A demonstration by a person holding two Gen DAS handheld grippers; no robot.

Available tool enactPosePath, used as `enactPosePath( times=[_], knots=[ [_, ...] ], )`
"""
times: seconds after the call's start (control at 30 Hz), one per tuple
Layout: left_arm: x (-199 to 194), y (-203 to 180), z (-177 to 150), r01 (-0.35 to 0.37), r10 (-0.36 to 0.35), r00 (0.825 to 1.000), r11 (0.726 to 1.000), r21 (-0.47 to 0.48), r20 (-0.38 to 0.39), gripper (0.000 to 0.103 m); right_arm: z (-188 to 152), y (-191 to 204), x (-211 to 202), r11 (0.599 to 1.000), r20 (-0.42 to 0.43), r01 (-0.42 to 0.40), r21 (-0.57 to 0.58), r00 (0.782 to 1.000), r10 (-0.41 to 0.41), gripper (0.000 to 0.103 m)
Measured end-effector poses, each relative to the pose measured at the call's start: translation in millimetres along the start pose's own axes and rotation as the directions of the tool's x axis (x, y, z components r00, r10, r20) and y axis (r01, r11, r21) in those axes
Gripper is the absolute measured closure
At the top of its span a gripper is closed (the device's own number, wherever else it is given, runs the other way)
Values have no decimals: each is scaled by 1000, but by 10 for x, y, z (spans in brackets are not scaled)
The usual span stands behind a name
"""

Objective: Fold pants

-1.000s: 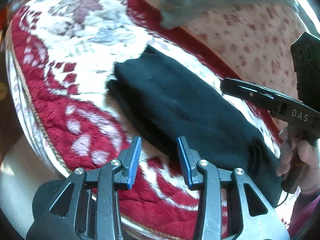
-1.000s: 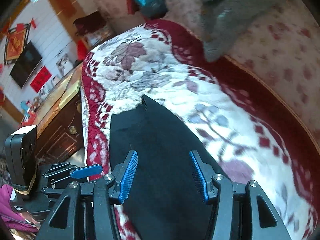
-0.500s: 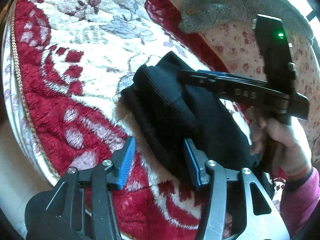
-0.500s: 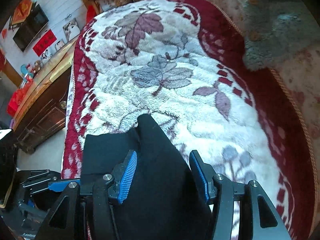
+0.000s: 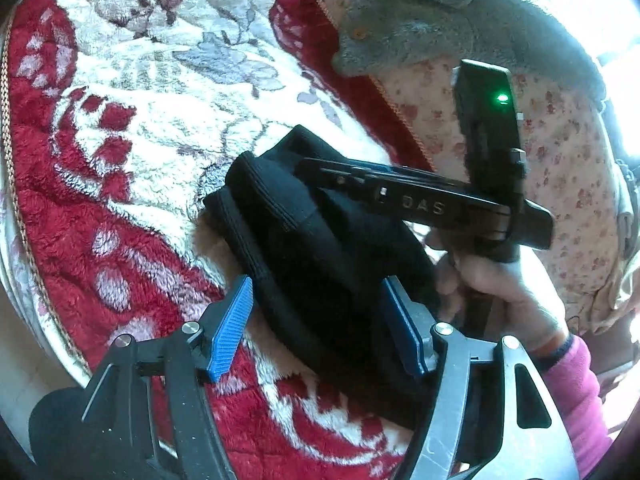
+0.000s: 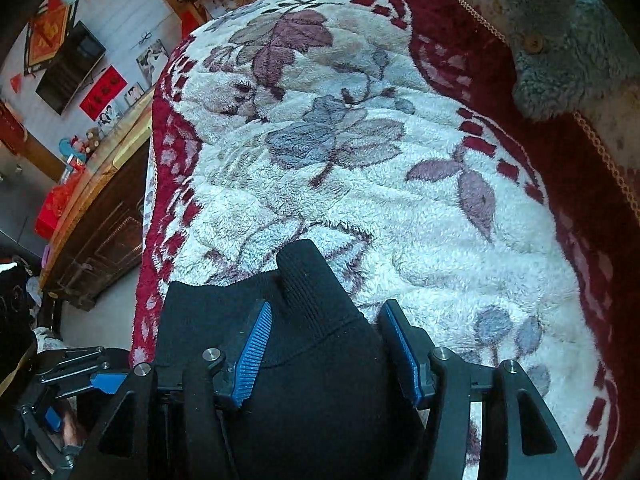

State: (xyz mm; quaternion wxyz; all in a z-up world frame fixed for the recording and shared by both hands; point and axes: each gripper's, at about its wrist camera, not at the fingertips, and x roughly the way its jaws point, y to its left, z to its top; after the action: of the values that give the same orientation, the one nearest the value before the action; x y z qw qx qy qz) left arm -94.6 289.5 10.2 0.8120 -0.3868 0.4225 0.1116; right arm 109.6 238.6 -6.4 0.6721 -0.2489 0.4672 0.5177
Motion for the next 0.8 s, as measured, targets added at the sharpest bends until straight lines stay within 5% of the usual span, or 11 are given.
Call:
enactPosePath(
  times=[0.43, 0.8],
  knots=[
    [92, 108, -23, -22, 23, 1000, 1000, -22, 12, 38, -58, 10, -11, 1000, 43, 4, -20, 999, -3, 47],
    [166, 113, -45, -9, 9, 1000, 1000, -16, 27, 33, -75, 156, -30, 993, 74, 67, -93, 995, -60, 60]
  ],
)
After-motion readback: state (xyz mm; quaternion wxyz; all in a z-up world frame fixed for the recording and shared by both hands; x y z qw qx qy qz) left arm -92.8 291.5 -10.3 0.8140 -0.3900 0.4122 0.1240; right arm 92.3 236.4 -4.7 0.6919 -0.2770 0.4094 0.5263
